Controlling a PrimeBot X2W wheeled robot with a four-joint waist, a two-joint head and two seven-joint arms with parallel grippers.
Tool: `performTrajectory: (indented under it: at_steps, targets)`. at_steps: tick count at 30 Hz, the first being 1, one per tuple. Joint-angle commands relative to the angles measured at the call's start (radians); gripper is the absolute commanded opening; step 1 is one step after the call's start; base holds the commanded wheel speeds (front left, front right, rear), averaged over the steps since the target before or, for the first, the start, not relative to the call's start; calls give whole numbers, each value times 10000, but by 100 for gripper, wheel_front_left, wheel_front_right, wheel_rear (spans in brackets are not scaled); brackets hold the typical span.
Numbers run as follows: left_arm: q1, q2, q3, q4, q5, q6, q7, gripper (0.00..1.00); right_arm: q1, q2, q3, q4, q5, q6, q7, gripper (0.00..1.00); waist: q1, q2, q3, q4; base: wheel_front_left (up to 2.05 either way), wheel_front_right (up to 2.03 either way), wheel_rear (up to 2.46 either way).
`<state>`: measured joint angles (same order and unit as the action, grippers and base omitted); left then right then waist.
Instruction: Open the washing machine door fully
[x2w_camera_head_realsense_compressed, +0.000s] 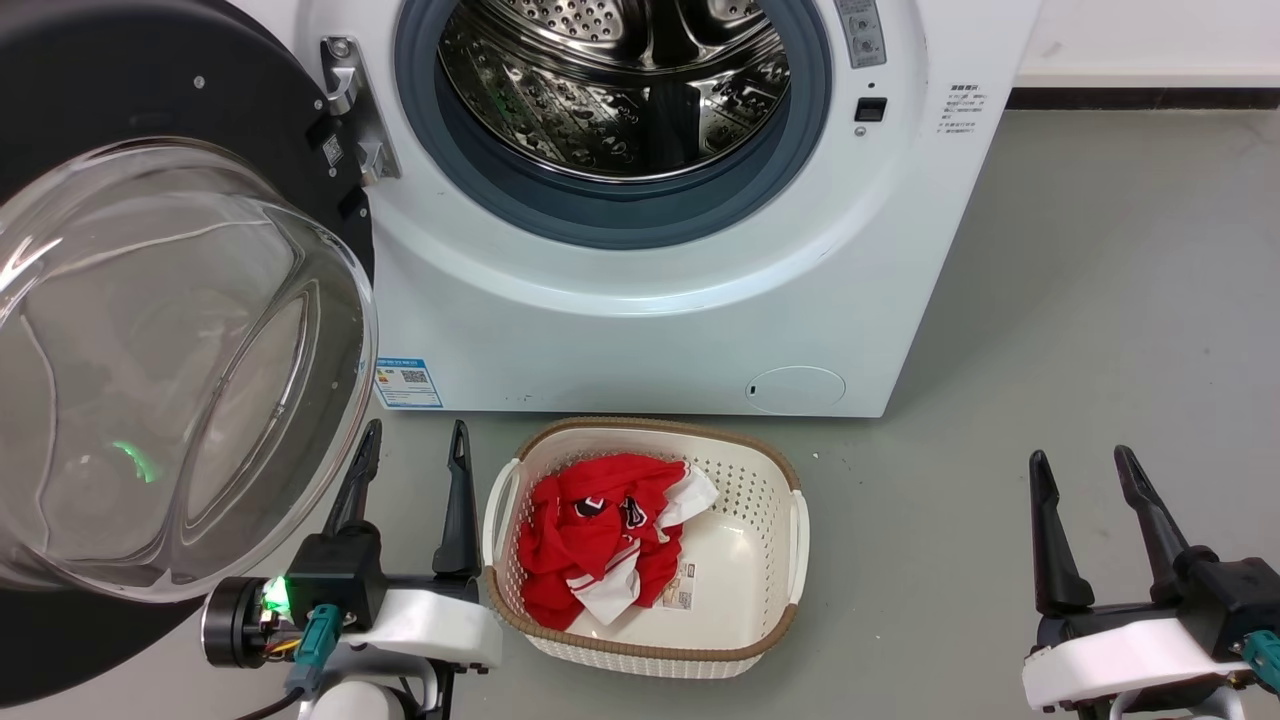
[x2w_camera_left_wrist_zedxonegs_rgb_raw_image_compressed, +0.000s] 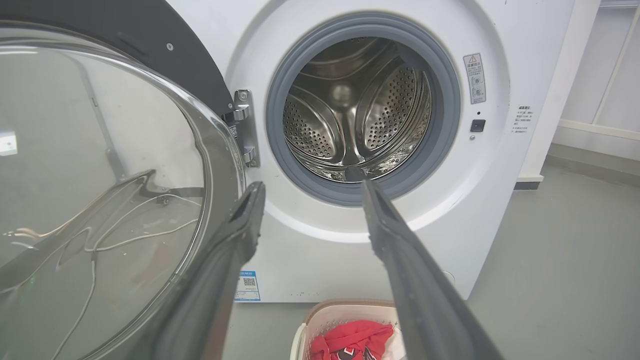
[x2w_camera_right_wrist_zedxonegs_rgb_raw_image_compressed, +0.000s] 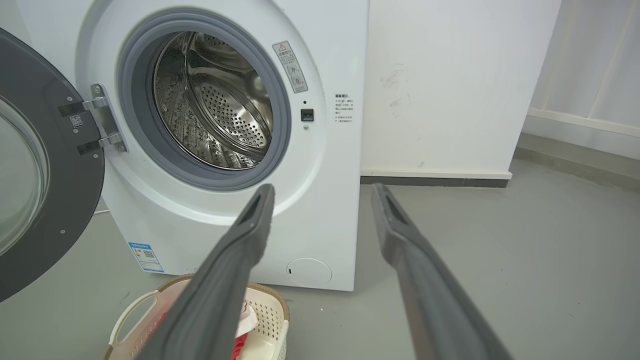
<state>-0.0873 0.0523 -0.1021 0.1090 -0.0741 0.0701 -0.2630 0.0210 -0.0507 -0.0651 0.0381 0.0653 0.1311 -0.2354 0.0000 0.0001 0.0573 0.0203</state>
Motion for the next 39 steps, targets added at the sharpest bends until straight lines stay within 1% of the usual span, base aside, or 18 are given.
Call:
performTrajectory:
  at_steps: [1, 14, 15, 18, 28, 39]
  targets:
    - [94, -13, 5, 13, 41, 24, -25, 100, 37, 11, 2, 21, 14, -7, 34, 100, 0, -1, -7, -7, 0, 0, 0]
    - [151, -21, 93, -53, 60, -18, -25, 100, -26, 11, -19, 218, 134, -7, -65, 100, 0, -1, 109, -55, 0, 0, 0]
    - [37, -6, 87, -23, 10, -7, 0, 0, 4, 0, -13, 237, 132, 0, -25, 0, 0, -1, 112, -57, 0, 0, 0]
    - [132, -6, 89, 224, -88, -20, 19, 0, 89, 4, 14, 465, 215, 2, -3, 0, 0, -1, 111, -59, 0, 0, 0]
    - [72, 12, 350, 382, -2225, -293, 516, 0, -105, -63, 26, 666, 2399, 1, 413, 0, 0, -1, 58, -71, 0, 0, 0]
    - [9, 26, 611, 528, -4251, -557, 997, 0, -309, -116, 23, 878, 4462, 0, 822, 0, 0, -1, 1, -83, 0, 0, 0]
